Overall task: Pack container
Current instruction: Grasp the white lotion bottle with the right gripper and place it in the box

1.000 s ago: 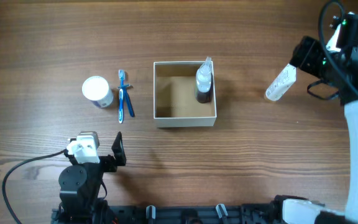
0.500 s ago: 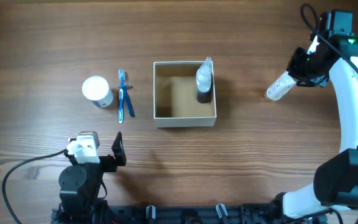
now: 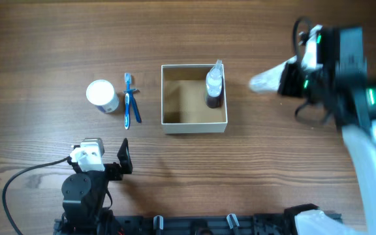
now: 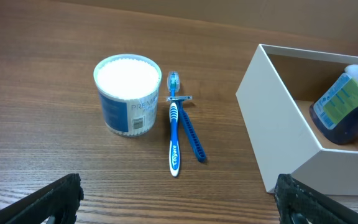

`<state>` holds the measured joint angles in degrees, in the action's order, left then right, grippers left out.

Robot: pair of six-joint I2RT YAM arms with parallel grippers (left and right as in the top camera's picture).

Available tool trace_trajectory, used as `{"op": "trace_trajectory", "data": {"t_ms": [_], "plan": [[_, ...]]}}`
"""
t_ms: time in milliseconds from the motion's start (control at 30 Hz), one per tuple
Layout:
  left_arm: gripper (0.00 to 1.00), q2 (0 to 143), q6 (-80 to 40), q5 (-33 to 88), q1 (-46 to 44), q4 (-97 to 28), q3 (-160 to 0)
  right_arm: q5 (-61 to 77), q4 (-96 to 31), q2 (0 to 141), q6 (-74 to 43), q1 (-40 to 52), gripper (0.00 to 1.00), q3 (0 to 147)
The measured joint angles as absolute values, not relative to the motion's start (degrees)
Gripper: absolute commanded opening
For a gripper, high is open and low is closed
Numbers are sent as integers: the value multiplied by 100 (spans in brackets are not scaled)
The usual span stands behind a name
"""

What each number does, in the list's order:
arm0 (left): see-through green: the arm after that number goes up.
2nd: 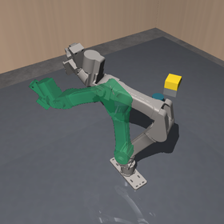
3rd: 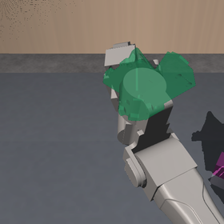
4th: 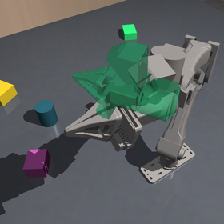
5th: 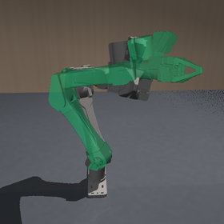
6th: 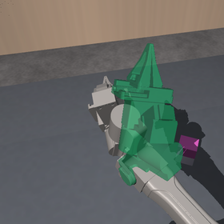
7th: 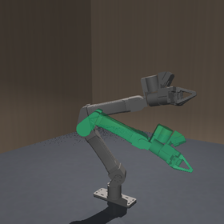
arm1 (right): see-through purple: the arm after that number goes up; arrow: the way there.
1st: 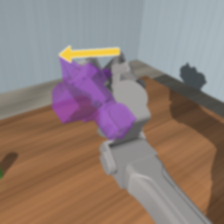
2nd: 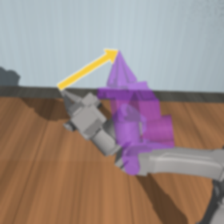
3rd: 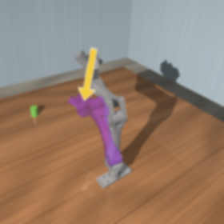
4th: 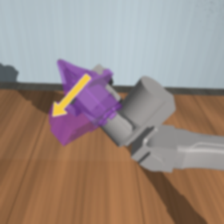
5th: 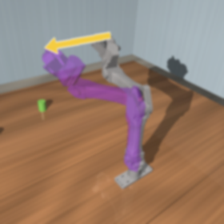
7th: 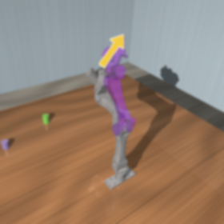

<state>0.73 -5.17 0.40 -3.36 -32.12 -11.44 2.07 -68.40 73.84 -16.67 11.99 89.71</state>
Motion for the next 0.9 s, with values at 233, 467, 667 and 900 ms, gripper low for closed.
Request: {"op": "trace_trajectory", "data": {"t_ms": [233, 467, 667, 900], "plan": [[100, 73, -517, 40, -336, -3212, -1144, 292, -6871, 7142, -2014, 2759, 4, 9100], [100, 73, -517, 40, -336, -3212, -1144, 272, -6187, 8027, -2082, 3072, 4, 9089], [100, 73, -517, 40, -336, -3214, -1144, -318, -6351, 8766, -2082, 3072, 4, 9035], [100, 73, -517, 40, -336, -3214, -1144, -552, -6204, 9533, -2187, 3072, 22, 8851]]}}
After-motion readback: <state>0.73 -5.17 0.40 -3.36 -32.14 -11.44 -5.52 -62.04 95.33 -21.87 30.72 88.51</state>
